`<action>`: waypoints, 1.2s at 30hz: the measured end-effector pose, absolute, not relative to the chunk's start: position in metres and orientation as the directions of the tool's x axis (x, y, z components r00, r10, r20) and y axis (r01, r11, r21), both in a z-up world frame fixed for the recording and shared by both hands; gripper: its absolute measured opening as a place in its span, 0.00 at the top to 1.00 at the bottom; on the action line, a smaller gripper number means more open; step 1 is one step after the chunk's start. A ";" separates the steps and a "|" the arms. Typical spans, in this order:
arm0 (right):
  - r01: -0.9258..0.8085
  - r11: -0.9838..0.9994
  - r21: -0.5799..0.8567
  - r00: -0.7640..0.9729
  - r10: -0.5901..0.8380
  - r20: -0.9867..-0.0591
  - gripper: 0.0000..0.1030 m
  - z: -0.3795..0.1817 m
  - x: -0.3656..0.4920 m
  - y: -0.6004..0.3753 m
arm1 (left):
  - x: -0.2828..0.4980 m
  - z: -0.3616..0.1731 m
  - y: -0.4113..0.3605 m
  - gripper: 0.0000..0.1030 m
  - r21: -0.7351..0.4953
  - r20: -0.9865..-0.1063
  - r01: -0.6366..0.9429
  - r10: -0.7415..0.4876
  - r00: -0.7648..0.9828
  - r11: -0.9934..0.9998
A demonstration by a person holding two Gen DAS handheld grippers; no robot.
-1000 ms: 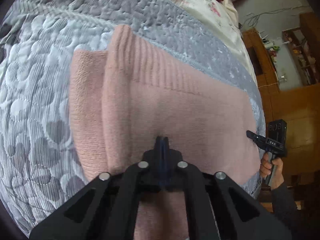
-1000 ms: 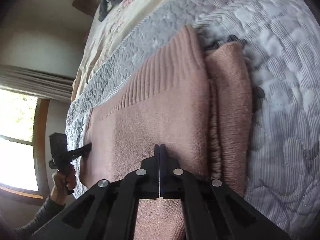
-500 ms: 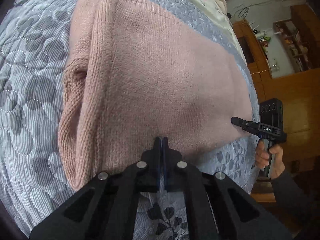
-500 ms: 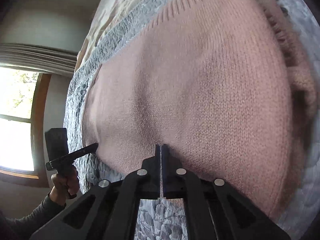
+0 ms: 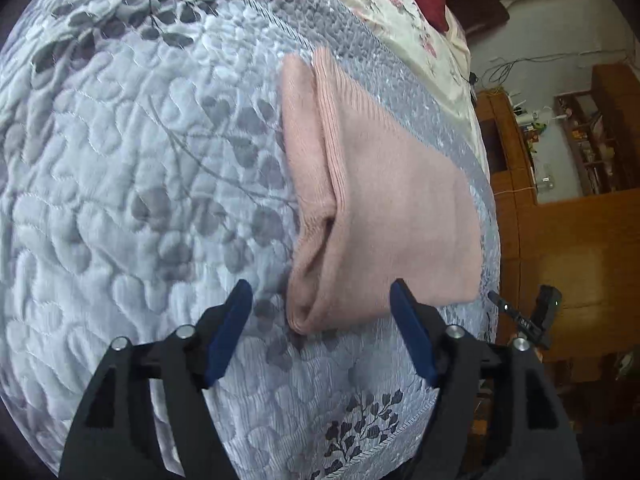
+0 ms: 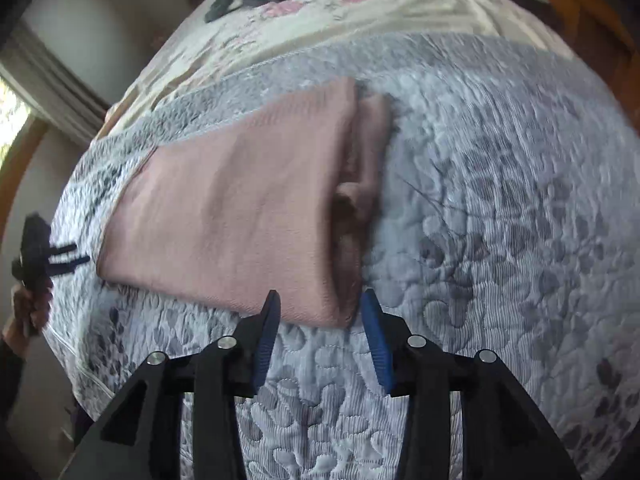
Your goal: Fold small clothes
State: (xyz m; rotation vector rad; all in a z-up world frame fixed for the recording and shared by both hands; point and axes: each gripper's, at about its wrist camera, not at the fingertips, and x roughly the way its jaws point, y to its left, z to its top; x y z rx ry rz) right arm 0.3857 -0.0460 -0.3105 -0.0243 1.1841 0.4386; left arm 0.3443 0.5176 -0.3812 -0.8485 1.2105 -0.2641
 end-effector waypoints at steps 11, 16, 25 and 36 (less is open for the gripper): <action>-0.720 0.659 -0.218 0.485 0.253 -0.837 0.24 -0.329 0.257 0.194 | 0.447 -0.405 0.543 0.28 -0.735 -0.678 -0.290 -0.658 0.327 0.613; -0.755 0.597 -0.271 0.502 0.260 -0.825 0.24 -0.356 0.255 0.265 | 0.486 -0.423 0.531 0.30 -0.726 -0.687 -0.281 -0.671 0.279 0.627; -0.727 0.544 -0.419 0.590 0.182 -0.787 0.28 -0.401 0.255 0.319 | 0.528 -0.442 0.512 0.33 -0.735 -0.677 -0.240 -0.707 0.205 0.634; -0.688 0.564 -0.457 0.644 0.184 -0.742 0.64 -0.403 0.264 0.366 | 0.543 -0.447 0.514 0.72 -0.675 -0.727 -0.313 -0.673 0.134 0.668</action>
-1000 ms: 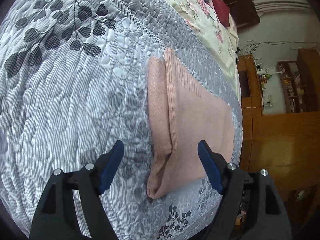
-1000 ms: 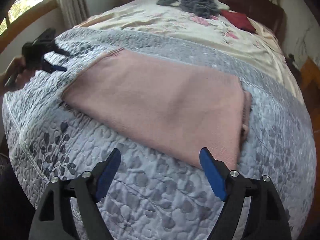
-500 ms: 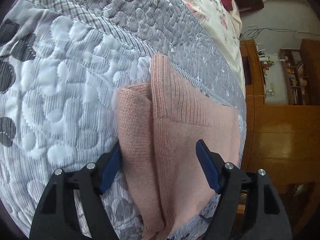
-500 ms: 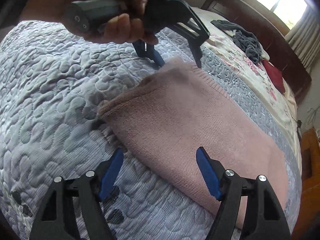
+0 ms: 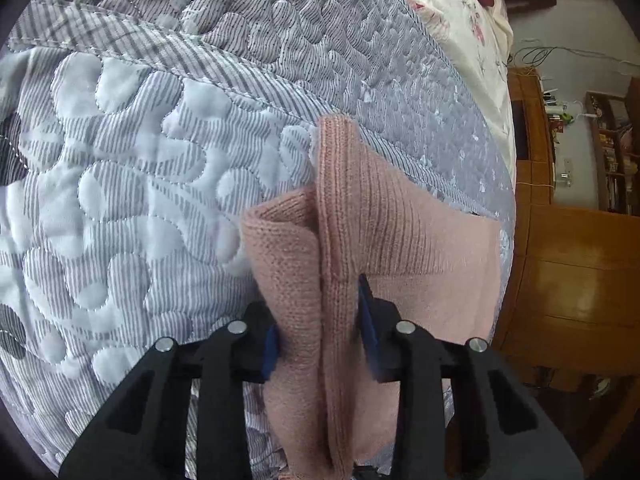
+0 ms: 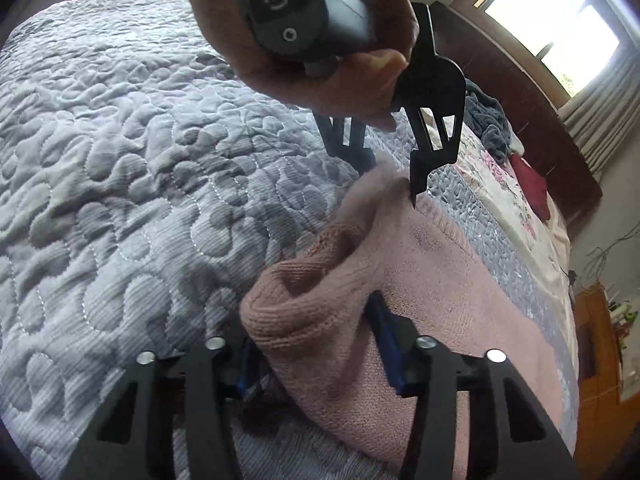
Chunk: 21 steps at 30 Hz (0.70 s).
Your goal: Fold small clothes
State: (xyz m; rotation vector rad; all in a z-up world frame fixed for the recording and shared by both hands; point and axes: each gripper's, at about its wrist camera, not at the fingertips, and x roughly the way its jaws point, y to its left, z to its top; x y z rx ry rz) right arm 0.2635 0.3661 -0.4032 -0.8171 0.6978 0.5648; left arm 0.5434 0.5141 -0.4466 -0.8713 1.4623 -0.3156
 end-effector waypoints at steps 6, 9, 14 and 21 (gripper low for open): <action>-0.661 0.667 -0.344 0.620 0.227 -0.751 0.86 -0.365 0.270 0.354 | 0.546 -0.415 0.508 0.80 -0.649 -0.755 -0.319 -0.638 0.154 0.690; -0.639 0.712 -0.291 0.624 0.259 -0.738 0.87 -0.337 0.274 0.340 | 0.550 -0.385 0.498 0.81 -0.631 -0.773 -0.304 -0.612 0.167 0.714; -0.581 0.793 -0.183 0.640 0.307 -0.704 0.88 -0.288 0.288 0.304 | 0.561 -0.329 0.471 0.82 -0.585 -0.811 -0.273 -0.556 0.180 0.764; -0.495 0.868 -0.048 0.672 0.348 -0.654 0.89 -0.236 0.303 0.243 | 0.576 -0.264 0.415 0.83 -0.521 -0.851 -0.210 -0.485 0.204 0.827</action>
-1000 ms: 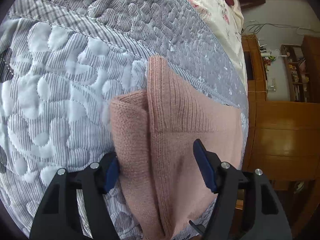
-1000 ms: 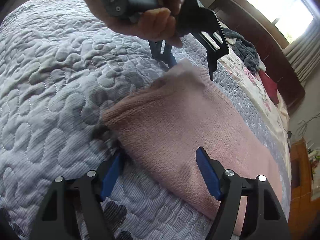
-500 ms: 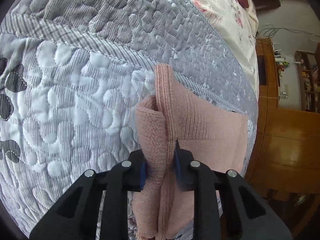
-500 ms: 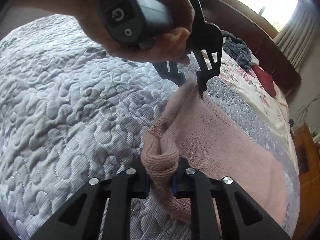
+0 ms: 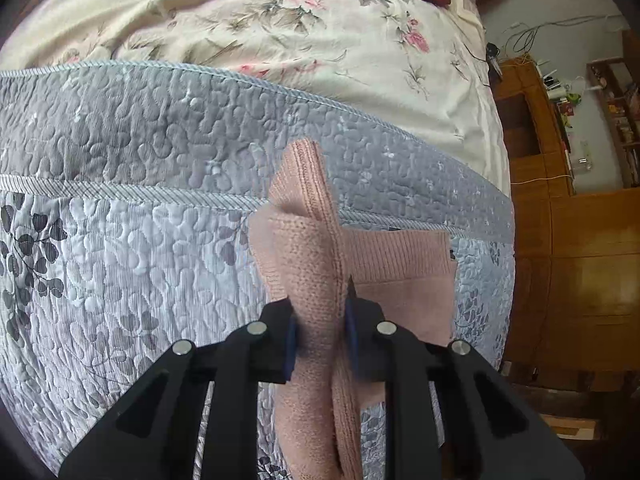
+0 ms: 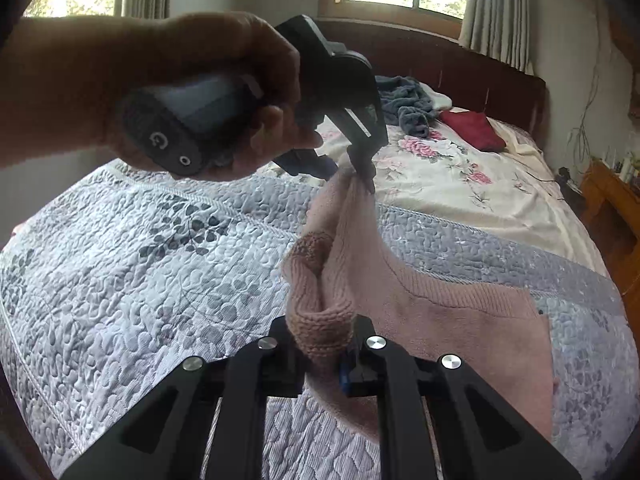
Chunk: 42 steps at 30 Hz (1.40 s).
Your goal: Fold small clothes
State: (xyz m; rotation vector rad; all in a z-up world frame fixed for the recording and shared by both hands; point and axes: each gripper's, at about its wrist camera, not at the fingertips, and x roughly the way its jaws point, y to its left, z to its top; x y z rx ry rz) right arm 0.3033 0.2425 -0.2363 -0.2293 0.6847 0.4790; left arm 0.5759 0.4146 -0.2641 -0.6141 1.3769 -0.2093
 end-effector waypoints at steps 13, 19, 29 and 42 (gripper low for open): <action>-0.394 0.913 0.107 0.691 0.372 -0.620 0.89 -0.204 0.322 0.152 | 0.602 -0.208 0.310 0.83 -0.415 -0.900 -0.132 -0.386 0.201 0.900; -0.369 0.917 0.152 0.688 0.380 -0.619 0.89 -0.205 0.326 0.133 | 0.606 -0.205 0.291 0.83 -0.391 -0.912 -0.121 -0.366 0.188 0.912; -0.347 0.917 0.199 0.687 0.393 -0.612 0.89 -0.208 0.328 0.116 | 0.610 -0.206 0.273 0.83 -0.365 -0.922 -0.090 -0.346 0.171 0.927; -0.286 0.926 0.246 0.686 0.377 -0.623 0.89 -0.225 0.336 0.077 | 0.620 -0.226 0.229 0.83 -0.341 -0.932 -0.057 -0.329 0.149 0.938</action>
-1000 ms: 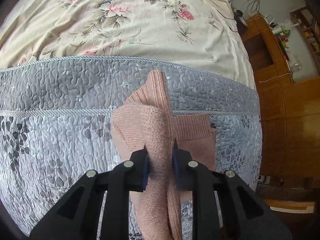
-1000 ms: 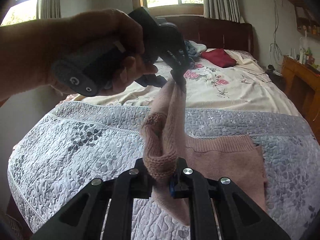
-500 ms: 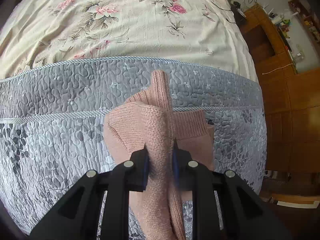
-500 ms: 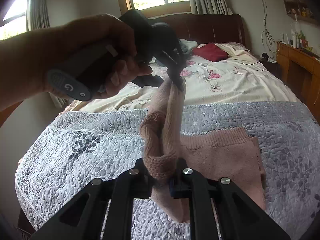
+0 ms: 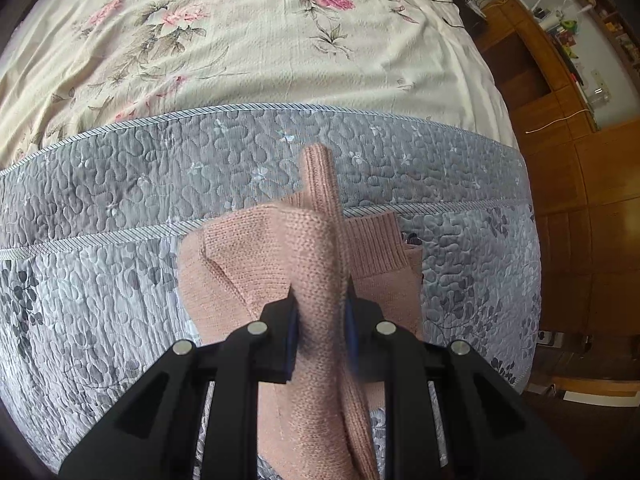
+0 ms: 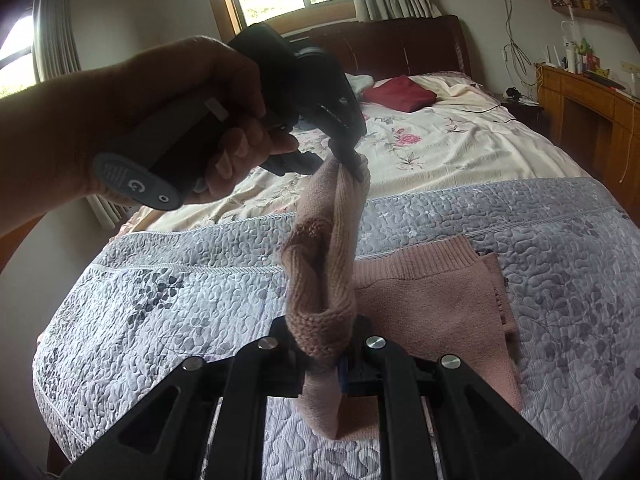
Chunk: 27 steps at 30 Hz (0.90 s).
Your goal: Fold small clothes
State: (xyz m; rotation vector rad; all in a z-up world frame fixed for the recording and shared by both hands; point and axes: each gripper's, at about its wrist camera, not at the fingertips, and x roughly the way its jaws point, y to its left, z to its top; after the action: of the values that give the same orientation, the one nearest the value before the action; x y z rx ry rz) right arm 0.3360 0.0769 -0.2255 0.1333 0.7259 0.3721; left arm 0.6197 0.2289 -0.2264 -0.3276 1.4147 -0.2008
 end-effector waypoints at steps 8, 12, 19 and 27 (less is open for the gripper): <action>-0.250 0.934 0.254 0.681 0.356 -0.639 0.89 -0.242 0.337 0.051 | 0.624 -0.243 0.191 0.83 -0.290 -0.948 -0.029 -0.283 0.145 0.957; -0.233 0.934 0.269 0.675 0.355 -0.647 0.89 -0.250 0.338 0.039 | 0.625 -0.251 0.176 0.83 -0.258 -0.957 -0.022 -0.252 0.145 0.966; -0.193 0.924 0.332 0.652 0.373 -0.660 0.89 -0.267 0.340 0.014 | 0.623 -0.267 0.141 0.83 -0.195 -0.970 0.014 -0.195 0.147 0.981; -0.139 0.908 0.396 0.634 0.388 -0.668 0.89 -0.289 0.340 -0.015 | 0.621 -0.286 0.108 0.83 -0.152 -0.975 0.039 -0.157 0.156 0.988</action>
State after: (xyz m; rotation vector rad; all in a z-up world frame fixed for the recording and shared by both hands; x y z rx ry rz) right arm 0.3397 -0.0153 -0.2890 0.3230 0.8328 0.3074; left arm 0.6210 0.1081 -0.2858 -0.0993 1.4074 -0.1401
